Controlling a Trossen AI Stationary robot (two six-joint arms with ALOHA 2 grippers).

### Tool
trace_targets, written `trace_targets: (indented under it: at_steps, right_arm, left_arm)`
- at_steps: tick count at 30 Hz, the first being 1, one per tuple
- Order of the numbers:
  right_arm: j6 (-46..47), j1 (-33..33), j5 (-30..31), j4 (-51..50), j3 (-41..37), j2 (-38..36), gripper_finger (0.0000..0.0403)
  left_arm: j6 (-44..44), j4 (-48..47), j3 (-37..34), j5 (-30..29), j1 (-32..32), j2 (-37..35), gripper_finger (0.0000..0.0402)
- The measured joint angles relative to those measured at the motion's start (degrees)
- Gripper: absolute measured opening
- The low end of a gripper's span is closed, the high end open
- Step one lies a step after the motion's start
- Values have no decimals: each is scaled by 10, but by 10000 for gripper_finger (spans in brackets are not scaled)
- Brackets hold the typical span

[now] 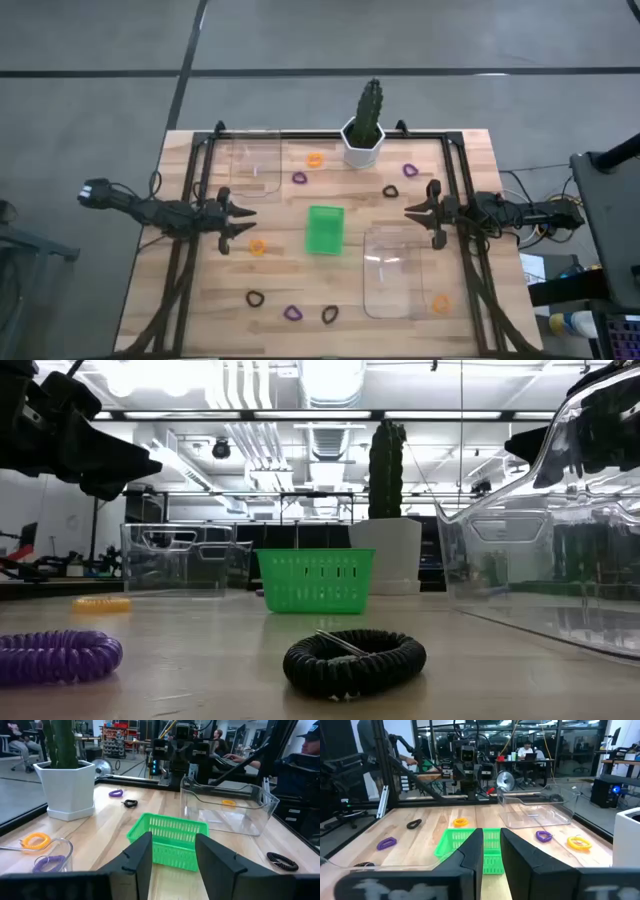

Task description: Sort spring keychains

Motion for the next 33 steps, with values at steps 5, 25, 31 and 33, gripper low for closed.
trace_targets:
  at_steps: [5, 25, 31, 33]
  right_arm:
    - [0, 0, 0, 0, 0, 0, 59]
    - [60, 0, 11, 2, 0, -1, 59]
    - [71, 0, 42, 25, 0, 0, 59]
    - [70, 0, 93, 62, 0, -1, 59]
  left_arm:
    - [0, 0, 0, 0, 0, 0, 142]
    - [0, 0, 0, 0, 0, 0, 142]
    - [0, 0, 0, 0, 0, 0, 142]
    - [0, 0, 0, 0, 0, 0, 142]
